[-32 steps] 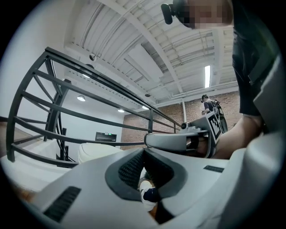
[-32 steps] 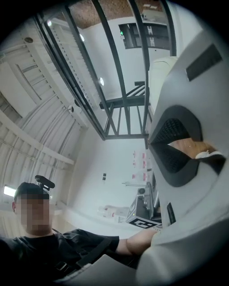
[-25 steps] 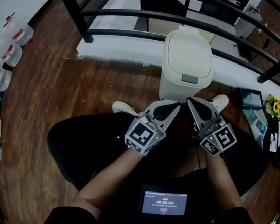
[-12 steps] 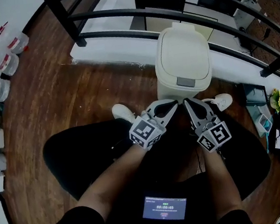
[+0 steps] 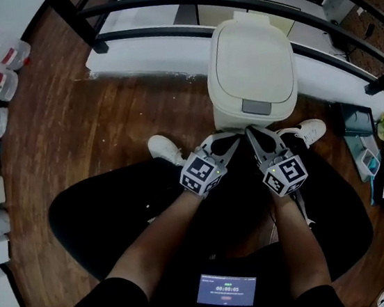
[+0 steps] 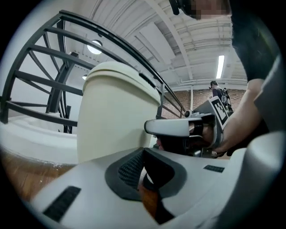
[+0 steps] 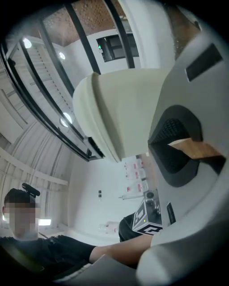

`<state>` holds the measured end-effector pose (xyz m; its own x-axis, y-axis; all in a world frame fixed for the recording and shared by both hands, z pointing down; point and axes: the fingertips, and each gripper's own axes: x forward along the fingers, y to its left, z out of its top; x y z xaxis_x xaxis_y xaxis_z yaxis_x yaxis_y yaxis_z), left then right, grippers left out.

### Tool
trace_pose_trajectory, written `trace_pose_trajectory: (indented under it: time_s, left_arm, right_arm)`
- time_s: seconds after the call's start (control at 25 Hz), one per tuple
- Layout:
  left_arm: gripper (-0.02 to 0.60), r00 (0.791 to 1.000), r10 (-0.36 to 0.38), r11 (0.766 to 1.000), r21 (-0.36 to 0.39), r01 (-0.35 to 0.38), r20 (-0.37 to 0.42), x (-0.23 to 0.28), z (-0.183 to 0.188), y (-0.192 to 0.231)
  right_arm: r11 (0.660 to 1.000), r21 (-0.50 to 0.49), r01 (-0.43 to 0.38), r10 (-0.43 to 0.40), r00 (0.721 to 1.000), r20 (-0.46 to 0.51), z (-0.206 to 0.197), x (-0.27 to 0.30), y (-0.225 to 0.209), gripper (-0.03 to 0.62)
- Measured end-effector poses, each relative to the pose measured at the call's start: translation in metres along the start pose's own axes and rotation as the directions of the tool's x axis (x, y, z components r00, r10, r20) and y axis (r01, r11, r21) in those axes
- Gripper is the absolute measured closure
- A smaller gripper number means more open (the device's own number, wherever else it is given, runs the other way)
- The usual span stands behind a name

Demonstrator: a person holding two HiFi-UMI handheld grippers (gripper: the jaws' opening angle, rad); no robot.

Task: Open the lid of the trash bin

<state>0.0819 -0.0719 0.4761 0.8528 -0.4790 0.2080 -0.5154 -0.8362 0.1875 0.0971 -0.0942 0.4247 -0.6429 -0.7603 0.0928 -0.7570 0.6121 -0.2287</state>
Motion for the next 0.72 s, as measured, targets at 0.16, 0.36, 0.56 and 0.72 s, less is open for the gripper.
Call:
trace_pose_trajectory:
  time_s: [0.16,0.36,0.56,0.72]
  left_arm:
    - [0.541,0.999,0.030,0.998,-0.053,-0.031,-0.010,0.002,-0.027,0.019]
    - [0.541,0.998,0.057,0.996,-0.075,-0.058,-0.017,0.013,-0.050,0.035]
    - [0.541,0.997,0.052,0.995,-0.085,-0.057,-0.060,0.025,-0.081,0.042]
    - [0.541,0.997,0.054,0.993,-0.102,-0.060,-0.063,0.035,-0.093,0.050]
  right_arm:
    - [0.999,0.047,0.025,-0.023,0.999,-0.046,-0.039,0.004,-0.017,0.574]
    - [0.995,0.089,0.055,-0.045,0.993,-0.109,-0.088,0.011,-0.038,0.574]
    - [0.992,0.100,0.083,-0.065,0.983,-0.174,-0.133,0.018,-0.054,0.574]
    - [0.990,0.104,0.095,-0.070,0.973,-0.219,-0.166,0.029,-0.066,0.574]
